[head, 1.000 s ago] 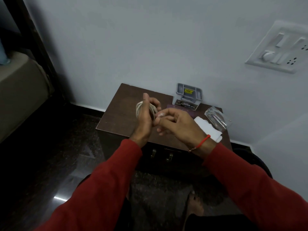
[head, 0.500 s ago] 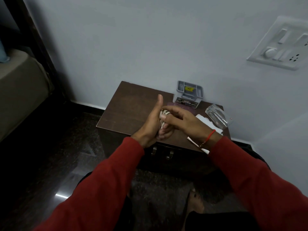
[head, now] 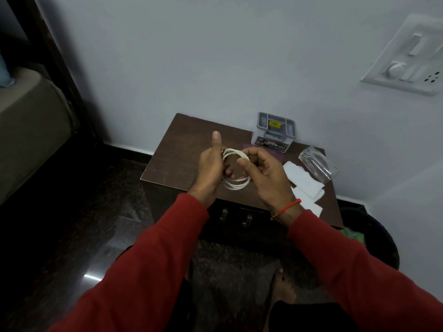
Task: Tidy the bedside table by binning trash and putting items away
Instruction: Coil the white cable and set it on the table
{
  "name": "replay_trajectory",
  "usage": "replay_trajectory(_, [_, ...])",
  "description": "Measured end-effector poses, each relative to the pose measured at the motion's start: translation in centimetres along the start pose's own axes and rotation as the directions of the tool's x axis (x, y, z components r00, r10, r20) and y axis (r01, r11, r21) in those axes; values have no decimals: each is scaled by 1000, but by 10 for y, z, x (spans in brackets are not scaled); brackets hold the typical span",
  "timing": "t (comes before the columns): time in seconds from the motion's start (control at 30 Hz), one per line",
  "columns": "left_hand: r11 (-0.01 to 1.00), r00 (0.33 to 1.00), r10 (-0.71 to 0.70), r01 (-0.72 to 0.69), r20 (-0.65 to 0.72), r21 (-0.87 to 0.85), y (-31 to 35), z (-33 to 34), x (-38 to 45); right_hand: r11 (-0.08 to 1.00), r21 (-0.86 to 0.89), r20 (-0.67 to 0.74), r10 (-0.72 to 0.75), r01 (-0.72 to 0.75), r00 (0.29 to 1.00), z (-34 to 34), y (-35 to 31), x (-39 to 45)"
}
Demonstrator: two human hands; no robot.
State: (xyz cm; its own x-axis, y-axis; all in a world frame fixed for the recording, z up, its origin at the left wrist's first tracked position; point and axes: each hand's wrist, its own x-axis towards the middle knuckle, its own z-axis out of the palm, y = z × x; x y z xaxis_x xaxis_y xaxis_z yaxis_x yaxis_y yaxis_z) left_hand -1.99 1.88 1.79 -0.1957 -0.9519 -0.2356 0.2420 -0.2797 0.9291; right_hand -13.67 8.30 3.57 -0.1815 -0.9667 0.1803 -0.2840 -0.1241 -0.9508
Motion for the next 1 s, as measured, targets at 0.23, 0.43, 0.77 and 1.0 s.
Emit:
replay_trajectory(0.23, [921, 983, -100, 151, 155, -360, 5, 5, -3, 999, 34, -125, 36, -32, 992, -10, 4, 9])
replay_trajectory(0.43, [910, 966, -118, 197, 229, -365, 3, 3, -4, 999, -49, -172, -2, -6, 985, -18, 2, 9])
replay_trajectory(0.77, [923, 914, -253, 327, 318, -204, 5, -9, -5, 966, -242, -60, -106, 89, 993, -12, -4, 5])
replay_trajectory(1.0, [934, 908, -236, 311, 348, -179, 7, -9, -2, 990, -136, -172, -44, 21, 984, -13, -8, 7])
